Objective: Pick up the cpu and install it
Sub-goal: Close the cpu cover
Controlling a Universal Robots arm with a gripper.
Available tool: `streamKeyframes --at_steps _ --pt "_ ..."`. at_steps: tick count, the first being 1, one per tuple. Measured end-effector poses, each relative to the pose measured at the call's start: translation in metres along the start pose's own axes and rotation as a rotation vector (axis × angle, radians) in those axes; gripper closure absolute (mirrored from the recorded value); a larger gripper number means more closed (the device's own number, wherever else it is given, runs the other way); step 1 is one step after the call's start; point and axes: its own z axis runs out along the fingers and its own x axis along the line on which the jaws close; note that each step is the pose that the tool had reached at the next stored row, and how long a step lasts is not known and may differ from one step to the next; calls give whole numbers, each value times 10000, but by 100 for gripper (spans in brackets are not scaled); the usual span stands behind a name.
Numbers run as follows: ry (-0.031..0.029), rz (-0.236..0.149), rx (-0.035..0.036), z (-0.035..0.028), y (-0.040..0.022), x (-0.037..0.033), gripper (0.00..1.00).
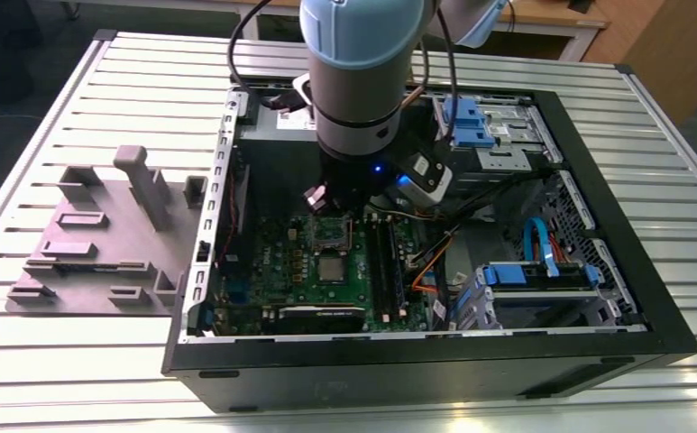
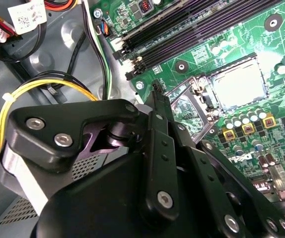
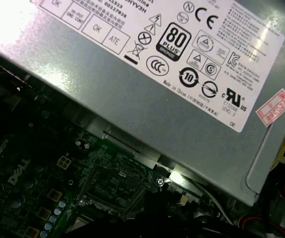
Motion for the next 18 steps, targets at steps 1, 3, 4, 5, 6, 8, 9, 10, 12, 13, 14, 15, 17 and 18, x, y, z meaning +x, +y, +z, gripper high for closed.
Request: streamKeyframes --at_steps 1,3,4,5,6,8,9,10,12,13,14,15,17,18 --pt "4 1 -2 -8 0 -3 90" --pt "12 2 -6 -25 0 -8 90" --pt "13 2 -8 -28 1 -9 90" --pt "12 3 -9 -27 1 -9 90" --pt "12 3 -9 -27 0 -10 90" --pt "23 -3 1 -27 0 -11 90" --pt "39 -27 0 -27 -3 -15 90" --pt "57 -71 -10 -27 -5 -17 90" --pt "89 -185 -40 -27 -7 -20 90" --pt "103 -240 -54 -27 -7 -21 90" --pt "117 -290 -68 -27 -8 -22 90" --pt "129 -335 -80 -27 -8 -23 90" --pt "134 -360 -86 -27 -8 -23 90" --pt "135 -362 -86 -27 -8 -23 90"
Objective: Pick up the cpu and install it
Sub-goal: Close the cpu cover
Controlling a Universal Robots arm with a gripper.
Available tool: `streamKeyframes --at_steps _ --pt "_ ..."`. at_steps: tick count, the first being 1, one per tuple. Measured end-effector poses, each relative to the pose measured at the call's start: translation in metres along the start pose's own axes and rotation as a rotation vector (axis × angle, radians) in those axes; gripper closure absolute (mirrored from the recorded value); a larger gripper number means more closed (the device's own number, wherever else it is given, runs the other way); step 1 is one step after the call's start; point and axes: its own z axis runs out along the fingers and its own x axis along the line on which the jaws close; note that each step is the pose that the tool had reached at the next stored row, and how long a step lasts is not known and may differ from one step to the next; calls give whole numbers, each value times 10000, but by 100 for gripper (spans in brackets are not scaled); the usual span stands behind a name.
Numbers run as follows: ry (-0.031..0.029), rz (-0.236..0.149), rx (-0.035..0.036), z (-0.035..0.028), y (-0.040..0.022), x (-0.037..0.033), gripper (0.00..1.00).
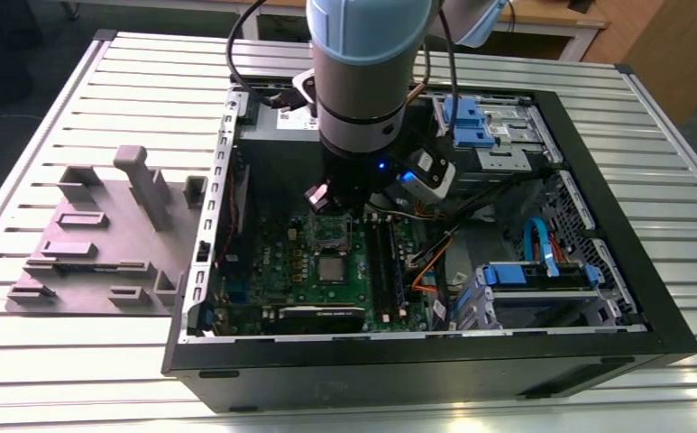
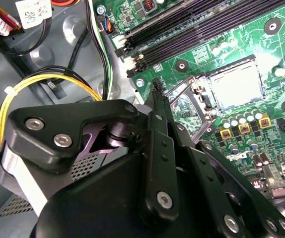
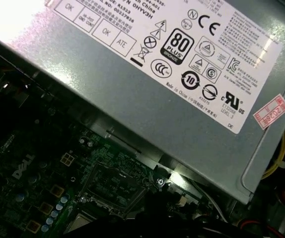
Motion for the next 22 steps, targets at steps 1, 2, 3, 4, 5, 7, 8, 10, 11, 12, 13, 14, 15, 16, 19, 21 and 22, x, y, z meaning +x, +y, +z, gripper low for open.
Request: streamKeyframes --at_steps 1,2,3,4,5,7,8,10,11,12,13,14,15,16,19,21,22 --pt "0 -1 0 0 0 0 90" --pt "0 -3 -1 0 0 0 90" --pt "3 -27 -5 0 -1 -2 90" --pt "12 -115 -18 0 -3 -4 90" --pt "23 -214 -34 1 -3 -5 90" --pt "32 -295 -47 1 -5 -7 90" --pt "32 -296 -48 1 -5 -7 90" --pt "33 -297 -48 1 -5 -7 90" --pt "36 -328 -54 1 -6 -9 90" --pt "48 -428 -68 1 -7 -11 90" --pt "59 -525 -84 1 -8 -12 90" --pt "64 -580 -93 2 -9 -13 90" --pt "64 -583 -93 2 -9 -14 90" --pt "65 -584 -94 1 -9 -13 90" --pt "74 -652 -105 1 -10 -15 90" --pt "99 -841 -137 1 -11 -17 90" --pt "111 -938 -154 1 -11 -18 90"
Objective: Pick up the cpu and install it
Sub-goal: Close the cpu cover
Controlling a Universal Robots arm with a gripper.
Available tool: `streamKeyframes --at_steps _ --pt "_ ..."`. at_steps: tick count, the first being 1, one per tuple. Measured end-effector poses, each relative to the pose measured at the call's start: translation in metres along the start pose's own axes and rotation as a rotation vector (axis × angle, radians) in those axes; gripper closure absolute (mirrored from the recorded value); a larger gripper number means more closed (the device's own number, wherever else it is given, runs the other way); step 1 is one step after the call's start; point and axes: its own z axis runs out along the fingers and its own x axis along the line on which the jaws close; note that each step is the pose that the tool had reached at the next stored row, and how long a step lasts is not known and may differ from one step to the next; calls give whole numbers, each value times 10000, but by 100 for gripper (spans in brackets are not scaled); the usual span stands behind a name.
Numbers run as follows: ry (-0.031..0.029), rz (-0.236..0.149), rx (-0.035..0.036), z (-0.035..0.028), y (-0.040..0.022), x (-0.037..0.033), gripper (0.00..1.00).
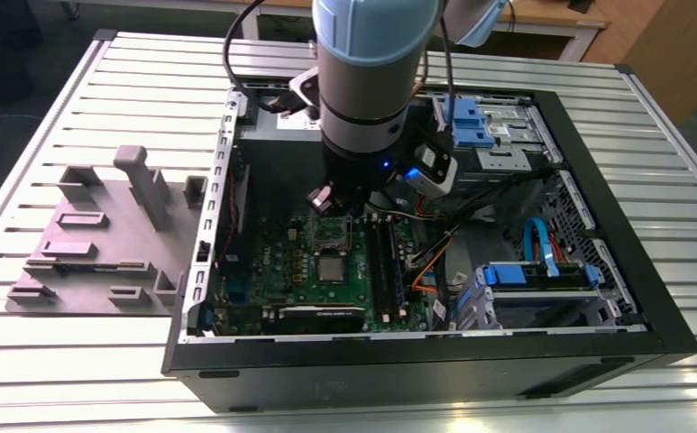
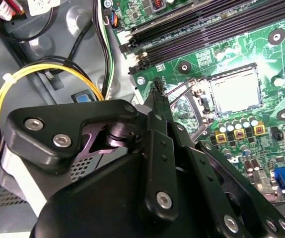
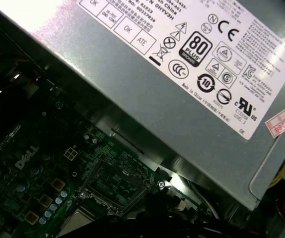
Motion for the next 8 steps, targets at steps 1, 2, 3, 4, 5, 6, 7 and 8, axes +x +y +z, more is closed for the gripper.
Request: streamKeyframes --at_steps 1,2,3,4,5,6,7,8 --pt "8 -67 -12 0 -1 -1 90" --pt "9 -72 -12 0 -1 -1 90" --pt "10 -74 -13 0 -1 -1 90" --pt "10 -75 -13 0 -1 -1 90" --pt "10 -77 -14 0 -1 -1 90" --pt "11 -81 -14 0 -1 0 90" --pt "11 -87 -16 0 -1 0 90" --pt "12 -90 -16 0 -1 0 90"
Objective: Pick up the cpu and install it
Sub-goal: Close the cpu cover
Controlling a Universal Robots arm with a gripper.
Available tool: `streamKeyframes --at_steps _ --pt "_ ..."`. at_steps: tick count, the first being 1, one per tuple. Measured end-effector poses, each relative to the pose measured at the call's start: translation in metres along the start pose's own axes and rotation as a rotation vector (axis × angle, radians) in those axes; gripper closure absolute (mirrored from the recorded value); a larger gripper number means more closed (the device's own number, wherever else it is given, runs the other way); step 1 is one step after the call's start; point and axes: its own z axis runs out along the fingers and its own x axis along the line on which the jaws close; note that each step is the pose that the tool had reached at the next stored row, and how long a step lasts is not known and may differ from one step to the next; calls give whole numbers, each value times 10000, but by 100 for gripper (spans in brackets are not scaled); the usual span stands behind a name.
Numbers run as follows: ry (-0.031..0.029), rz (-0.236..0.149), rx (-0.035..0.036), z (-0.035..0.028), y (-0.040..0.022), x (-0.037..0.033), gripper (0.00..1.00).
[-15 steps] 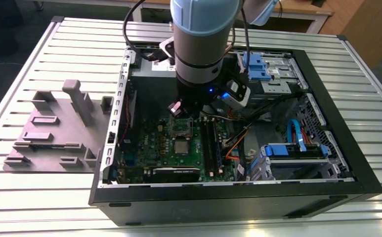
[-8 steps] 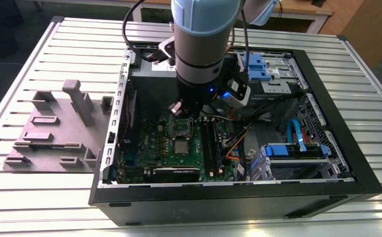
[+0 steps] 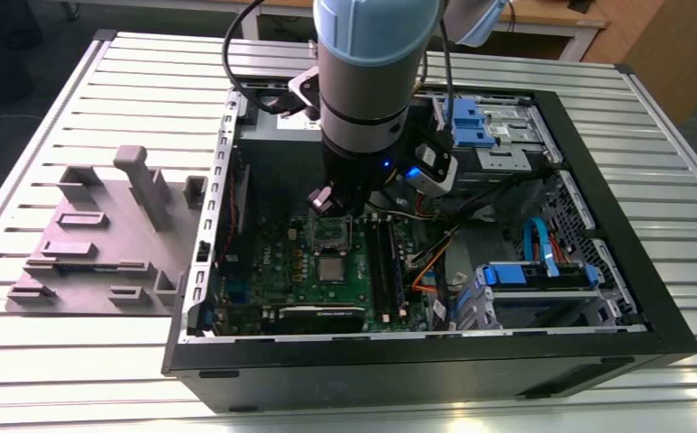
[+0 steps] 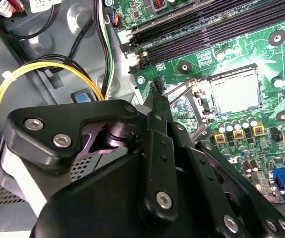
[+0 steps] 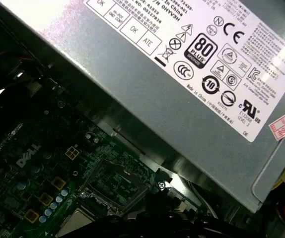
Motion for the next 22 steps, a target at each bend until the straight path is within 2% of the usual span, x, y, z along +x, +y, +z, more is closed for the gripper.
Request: streamKeyframes --at_steps 14,22 --pt "19 -31 -16 6 -27 -34 90" --pt "-86 890 129 60 -38 -30 90"
